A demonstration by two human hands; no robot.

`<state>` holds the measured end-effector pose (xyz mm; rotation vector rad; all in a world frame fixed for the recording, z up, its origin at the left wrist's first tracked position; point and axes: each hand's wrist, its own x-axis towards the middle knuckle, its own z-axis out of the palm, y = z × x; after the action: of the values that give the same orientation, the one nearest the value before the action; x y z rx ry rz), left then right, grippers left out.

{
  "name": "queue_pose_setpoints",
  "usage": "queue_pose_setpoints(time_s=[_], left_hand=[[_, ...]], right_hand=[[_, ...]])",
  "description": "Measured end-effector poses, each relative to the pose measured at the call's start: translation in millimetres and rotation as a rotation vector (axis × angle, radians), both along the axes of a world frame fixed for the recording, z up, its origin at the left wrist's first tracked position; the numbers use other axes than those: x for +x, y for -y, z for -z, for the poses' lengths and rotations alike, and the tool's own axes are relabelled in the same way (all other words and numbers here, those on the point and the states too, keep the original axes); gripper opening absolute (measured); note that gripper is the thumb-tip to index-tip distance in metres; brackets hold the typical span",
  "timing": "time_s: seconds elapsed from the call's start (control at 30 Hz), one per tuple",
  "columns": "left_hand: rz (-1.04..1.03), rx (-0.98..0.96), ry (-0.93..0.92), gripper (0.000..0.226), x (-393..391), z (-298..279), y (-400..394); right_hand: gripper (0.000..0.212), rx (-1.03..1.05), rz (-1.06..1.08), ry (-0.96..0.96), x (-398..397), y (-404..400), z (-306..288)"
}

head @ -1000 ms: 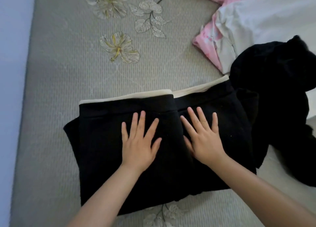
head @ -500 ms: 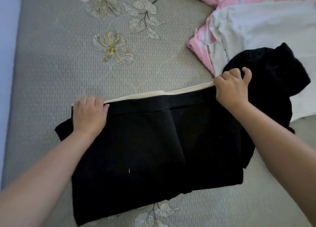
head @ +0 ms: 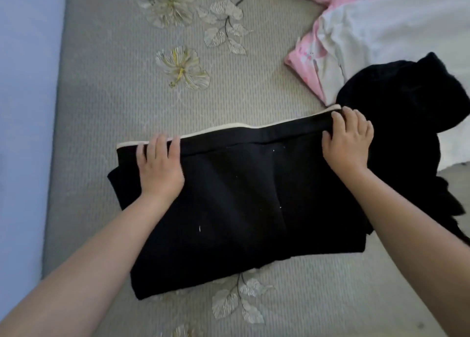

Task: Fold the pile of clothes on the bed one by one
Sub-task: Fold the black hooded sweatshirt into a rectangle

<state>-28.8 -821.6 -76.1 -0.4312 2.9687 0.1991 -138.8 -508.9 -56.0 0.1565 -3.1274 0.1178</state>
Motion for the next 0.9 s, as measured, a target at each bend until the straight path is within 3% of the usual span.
queue_pose_setpoints(time_s=[0.1, 0.2, 0.27, 0.37, 0.57, 0.73, 0.83, 0.9], left_hand=[[0.165, 0.132, -0.158, 0.047, 48, -11, -57], [0.407, 0.164, -0.047, 0.067, 111, -14, -106], [0.421, 0.159, 0.125, 0.082, 141, -10, -117], [0.324, 0.113, 0.304, 0.097, 159, -3, -110], [0.276, 0.147, 0.218, 0.085, 166, 9, -91], [0.336, 0.036, 0.294, 0.09, 173, 11, -74], [0.332, -0.008, 0.307, 0.087, 171, 12, -78], [0.28, -0.025, 0.43, 0.08, 173, 8, -86]], right_hand=[[0.054, -0.098, 0.168, 0.042, 71, -13, -9], [0.051, -0.126, 0.417, 0.126, 144, -34, -13], [0.038, -0.083, 0.481, 0.208, 182, -46, -9], [0.024, -0.101, 0.448, 0.187, 204, -56, 2], [0.023, -0.105, 0.365, 0.007, 185, -88, -4], [0.023, -0.089, 0.367, 0.204, 161, -154, 4], [0.024, -0.072, 0.287, 0.256, 164, -145, 15], [0.023, -0.052, 0.315, 0.267, 173, -135, 20]])
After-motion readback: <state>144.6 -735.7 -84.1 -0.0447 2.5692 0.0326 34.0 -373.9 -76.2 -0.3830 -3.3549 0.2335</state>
